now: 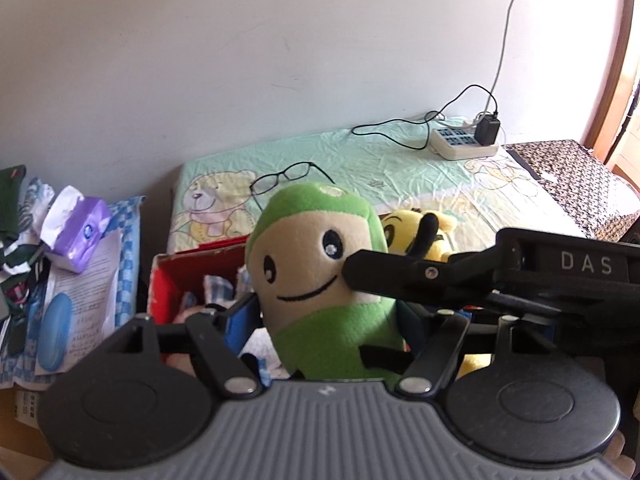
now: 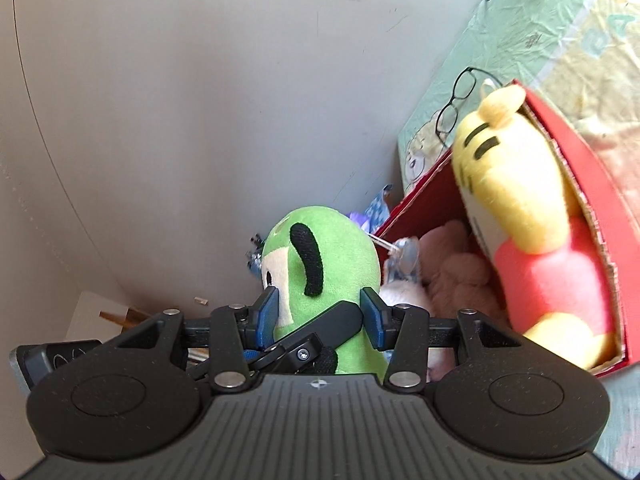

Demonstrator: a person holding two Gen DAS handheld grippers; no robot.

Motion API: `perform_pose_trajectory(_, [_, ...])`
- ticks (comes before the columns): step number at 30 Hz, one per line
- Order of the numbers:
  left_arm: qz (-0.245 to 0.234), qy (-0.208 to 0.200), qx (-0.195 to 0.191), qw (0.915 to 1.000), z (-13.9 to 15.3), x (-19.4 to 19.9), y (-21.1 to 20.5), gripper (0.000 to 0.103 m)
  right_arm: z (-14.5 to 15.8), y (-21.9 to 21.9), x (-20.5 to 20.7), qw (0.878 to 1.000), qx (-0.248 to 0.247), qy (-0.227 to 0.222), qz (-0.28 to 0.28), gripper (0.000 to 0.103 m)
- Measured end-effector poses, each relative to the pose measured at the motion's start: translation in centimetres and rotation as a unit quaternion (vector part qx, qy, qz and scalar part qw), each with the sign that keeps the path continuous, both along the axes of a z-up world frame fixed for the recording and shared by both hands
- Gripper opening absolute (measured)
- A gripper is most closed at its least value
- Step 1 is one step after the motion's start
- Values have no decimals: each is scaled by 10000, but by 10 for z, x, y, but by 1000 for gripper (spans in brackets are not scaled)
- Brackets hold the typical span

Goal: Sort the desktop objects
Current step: 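Lower the green bean doll into the box between bunny and tiger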

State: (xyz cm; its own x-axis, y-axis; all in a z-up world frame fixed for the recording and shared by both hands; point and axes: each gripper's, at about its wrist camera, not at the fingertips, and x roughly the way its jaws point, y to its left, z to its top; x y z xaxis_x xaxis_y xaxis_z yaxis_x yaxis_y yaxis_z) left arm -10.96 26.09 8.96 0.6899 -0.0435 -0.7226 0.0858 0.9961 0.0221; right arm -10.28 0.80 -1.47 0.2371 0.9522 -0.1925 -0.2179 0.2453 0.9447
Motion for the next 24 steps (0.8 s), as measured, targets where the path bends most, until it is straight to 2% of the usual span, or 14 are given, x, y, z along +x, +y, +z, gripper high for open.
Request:
perform_pose_trajectory(8, [-212, 10, -269, 9994, -17, 12, -1, 74, -3, -5, 4, 9988, -358, -215, -246, 48])
perform_pose_trajectory(24, [120, 412, -677, 9968, -56, 29, 4, 75, -24, -1, 35, 9950, -969, -121, 201, 48])
